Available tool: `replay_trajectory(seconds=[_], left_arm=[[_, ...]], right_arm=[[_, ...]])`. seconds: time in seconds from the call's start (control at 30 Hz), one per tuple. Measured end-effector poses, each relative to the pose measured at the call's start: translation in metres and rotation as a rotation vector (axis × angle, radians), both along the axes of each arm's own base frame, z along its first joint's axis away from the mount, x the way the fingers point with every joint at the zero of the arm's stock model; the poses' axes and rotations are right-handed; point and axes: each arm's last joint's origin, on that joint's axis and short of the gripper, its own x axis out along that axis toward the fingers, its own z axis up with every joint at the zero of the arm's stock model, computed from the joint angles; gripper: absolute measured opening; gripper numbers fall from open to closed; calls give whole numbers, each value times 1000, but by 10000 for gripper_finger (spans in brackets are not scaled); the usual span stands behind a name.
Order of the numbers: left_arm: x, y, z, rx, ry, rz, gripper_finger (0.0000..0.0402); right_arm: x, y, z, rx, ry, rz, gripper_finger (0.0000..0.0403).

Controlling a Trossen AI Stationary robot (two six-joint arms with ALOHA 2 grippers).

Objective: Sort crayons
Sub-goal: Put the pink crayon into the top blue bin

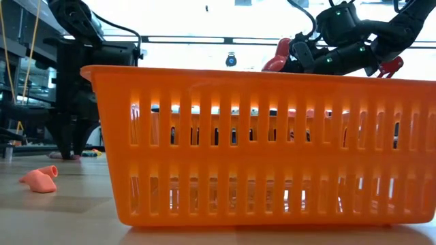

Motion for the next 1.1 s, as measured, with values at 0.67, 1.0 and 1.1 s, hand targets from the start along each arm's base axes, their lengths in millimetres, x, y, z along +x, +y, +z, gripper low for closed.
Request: replay_trajectory(seconds=[0.67, 1.0, 1.1], left_arm=[[50, 21, 79, 241, -363, 143, 3], [60, 26, 169, 86, -1395, 116, 1], [57, 23, 162, 37, -1639, 59, 1]], right_arm=[[0, 0, 0, 0, -1, 0, 206], [-1, 0, -3, 10, 35, 0, 206], [-1, 0, -3, 9, 31, 0, 206]])
